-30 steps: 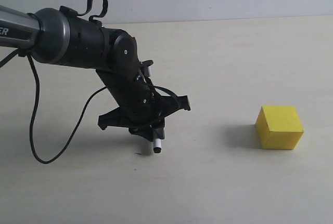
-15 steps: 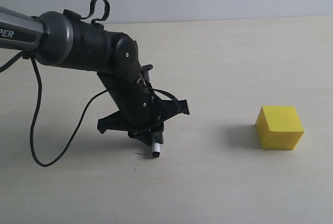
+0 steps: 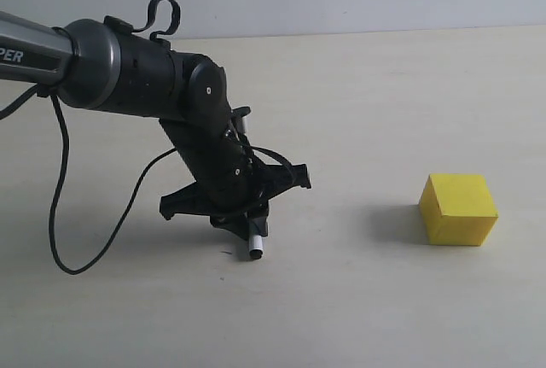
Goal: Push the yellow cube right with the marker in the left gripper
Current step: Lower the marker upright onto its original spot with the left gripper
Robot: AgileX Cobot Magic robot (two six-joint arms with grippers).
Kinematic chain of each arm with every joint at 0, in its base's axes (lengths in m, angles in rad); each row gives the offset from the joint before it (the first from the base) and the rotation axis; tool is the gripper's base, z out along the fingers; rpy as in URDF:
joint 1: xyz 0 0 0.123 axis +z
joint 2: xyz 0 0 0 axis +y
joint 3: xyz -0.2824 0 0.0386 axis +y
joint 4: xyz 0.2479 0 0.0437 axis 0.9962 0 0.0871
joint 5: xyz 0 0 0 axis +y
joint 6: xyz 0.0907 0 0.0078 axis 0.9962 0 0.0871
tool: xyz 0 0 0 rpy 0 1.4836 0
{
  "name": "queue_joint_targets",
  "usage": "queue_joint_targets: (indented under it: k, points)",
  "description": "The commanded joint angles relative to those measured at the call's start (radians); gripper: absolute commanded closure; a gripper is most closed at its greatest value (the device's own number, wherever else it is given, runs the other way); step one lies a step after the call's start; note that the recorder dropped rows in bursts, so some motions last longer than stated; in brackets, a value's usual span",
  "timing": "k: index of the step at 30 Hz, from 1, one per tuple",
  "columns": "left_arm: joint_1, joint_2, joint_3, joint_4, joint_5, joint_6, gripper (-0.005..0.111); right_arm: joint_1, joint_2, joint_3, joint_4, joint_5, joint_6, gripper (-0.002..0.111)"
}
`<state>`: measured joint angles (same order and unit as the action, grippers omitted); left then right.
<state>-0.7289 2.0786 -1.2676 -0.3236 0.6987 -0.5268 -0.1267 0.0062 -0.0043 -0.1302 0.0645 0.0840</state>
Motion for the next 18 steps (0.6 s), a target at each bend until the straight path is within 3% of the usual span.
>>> queue_joint_targets:
  k: [1, 18]
  points:
    - [0.0, 0.005, -0.013, -0.012, 0.015, -0.005, 0.107, -0.007, -0.006, 0.004, 0.0, -0.004, -0.001, 0.108]
    - [-0.003, 0.007, -0.038, -0.012, 0.029, -0.005, 0.107, -0.007, -0.006, 0.004, 0.0, -0.007, -0.001, 0.108]
